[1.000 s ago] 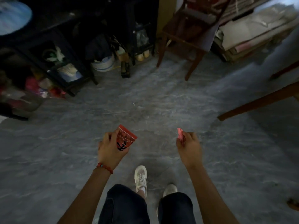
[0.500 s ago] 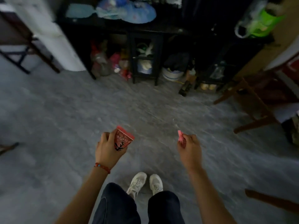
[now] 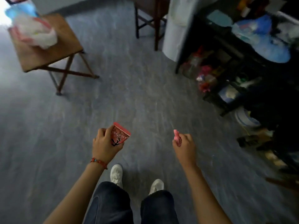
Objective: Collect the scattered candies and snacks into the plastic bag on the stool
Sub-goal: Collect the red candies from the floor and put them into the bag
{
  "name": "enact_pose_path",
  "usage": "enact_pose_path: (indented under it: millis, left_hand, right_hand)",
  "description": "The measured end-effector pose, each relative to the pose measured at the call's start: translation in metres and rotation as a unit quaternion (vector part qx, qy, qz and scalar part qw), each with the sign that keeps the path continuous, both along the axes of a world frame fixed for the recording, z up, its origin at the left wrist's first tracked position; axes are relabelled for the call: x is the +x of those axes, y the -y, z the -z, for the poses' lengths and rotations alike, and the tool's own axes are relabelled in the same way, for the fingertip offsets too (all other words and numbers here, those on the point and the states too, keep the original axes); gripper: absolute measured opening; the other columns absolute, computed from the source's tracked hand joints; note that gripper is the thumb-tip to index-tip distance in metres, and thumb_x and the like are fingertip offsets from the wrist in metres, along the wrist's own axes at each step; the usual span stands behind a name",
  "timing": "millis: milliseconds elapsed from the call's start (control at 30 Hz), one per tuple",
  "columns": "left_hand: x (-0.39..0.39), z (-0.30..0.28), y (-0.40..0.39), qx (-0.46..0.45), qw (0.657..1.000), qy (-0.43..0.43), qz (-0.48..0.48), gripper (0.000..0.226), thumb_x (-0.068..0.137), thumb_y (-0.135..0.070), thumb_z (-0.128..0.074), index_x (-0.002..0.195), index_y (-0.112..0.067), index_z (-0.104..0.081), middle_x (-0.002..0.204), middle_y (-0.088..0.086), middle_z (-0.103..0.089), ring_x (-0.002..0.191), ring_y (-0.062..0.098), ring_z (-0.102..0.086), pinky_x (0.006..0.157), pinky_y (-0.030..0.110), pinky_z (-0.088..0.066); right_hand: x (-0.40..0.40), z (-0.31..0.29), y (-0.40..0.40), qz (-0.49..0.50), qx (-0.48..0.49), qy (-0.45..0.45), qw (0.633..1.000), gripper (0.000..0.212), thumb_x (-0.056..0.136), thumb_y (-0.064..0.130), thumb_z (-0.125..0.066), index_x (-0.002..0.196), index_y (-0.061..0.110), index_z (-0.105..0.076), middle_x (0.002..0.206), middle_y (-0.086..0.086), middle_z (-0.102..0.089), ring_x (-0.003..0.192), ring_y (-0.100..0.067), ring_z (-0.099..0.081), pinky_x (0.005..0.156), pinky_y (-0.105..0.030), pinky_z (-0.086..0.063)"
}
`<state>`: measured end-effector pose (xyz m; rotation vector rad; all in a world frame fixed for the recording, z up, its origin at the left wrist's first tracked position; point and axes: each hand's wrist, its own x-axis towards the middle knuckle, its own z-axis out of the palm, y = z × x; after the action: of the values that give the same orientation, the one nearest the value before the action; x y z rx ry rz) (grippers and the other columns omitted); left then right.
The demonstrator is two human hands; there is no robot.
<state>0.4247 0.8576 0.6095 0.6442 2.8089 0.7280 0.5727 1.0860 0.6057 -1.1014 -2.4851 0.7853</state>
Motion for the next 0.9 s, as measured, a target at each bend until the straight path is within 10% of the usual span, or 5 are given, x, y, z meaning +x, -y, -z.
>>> enact_pose_path:
  millis: [533, 900]
  left_hand:
    - [-0.167, -0.004, 0.249, 0.013, 0.977, -0.004, -0.215, 0.077, 0.053, -0.021, -0.088, 0.119, -0.005, -0.053, 0.096, 0.020, -0.053, 0.072, 0.035, -0.056, 0.064, 0.047, -0.051]
    - [-0.312, -0.005, 0.264, 0.013, 0.961, -0.028, -0.274, 0.076, 0.053, -0.017, -0.087, 0.119, -0.002, -0.054, 0.096, 0.022, -0.054, 0.077, 0.036, -0.055, 0.069, 0.049, -0.048]
  right_hand:
    - [-0.288, 0.000, 0.222, -0.244, -0.037, 0.007, 0.969, 0.023, 0.071, 0.003, -0.072, 0.094, 0.006, -0.069, 0.076, -0.017, -0.058, 0.065, -0.033, -0.059, 0.060, -0.035, -0.049]
    - [-0.447, -0.004, 0.225, -0.305, -0.036, 0.020, 0.951, 0.029, 0.077, 0.005, -0.068, 0.106, 0.007, -0.066, 0.085, -0.011, -0.056, 0.067, -0.014, -0.047, 0.061, -0.027, -0.040]
